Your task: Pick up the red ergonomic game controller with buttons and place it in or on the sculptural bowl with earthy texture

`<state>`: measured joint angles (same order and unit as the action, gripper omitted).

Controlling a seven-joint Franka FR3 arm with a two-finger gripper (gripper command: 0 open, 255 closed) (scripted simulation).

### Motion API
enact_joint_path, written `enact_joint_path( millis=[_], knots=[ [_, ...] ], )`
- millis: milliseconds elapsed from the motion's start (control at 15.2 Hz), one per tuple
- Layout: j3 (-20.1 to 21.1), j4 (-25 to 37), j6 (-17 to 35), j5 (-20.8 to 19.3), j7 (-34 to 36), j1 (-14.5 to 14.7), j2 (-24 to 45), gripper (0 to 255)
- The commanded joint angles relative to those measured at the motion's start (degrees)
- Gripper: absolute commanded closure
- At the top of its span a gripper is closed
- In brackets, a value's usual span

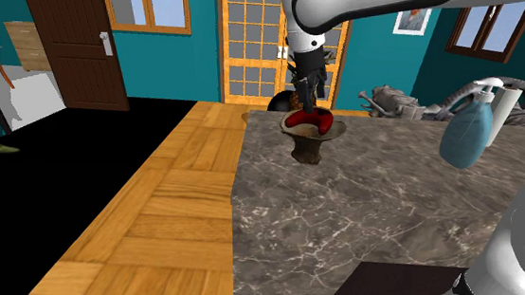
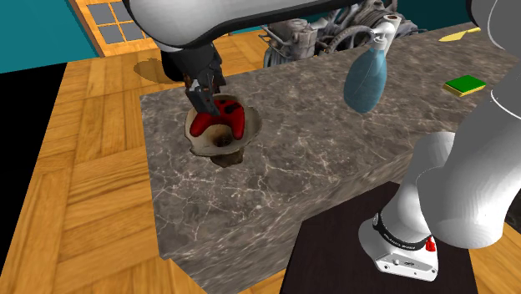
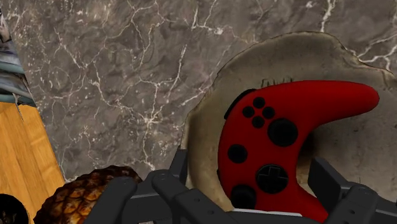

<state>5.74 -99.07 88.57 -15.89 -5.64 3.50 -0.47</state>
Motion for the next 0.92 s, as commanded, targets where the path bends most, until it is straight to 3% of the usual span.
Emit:
enact_joint_path(
  millis=[0,66,330,858],
  knots=[
    [0.0,0.0,0.0,0.0,0.0,0.0,0.0,0],
    [0.0,0.0,0.0,0.0,0.0,0.0,0.0,0],
    [0.95,10.36,-7.82,-0.18,-0.21,0.98,2.8,0],
    [0.94,10.36,-7.82,-0.18,-0.21,0.99,2.8,0]
  ],
)
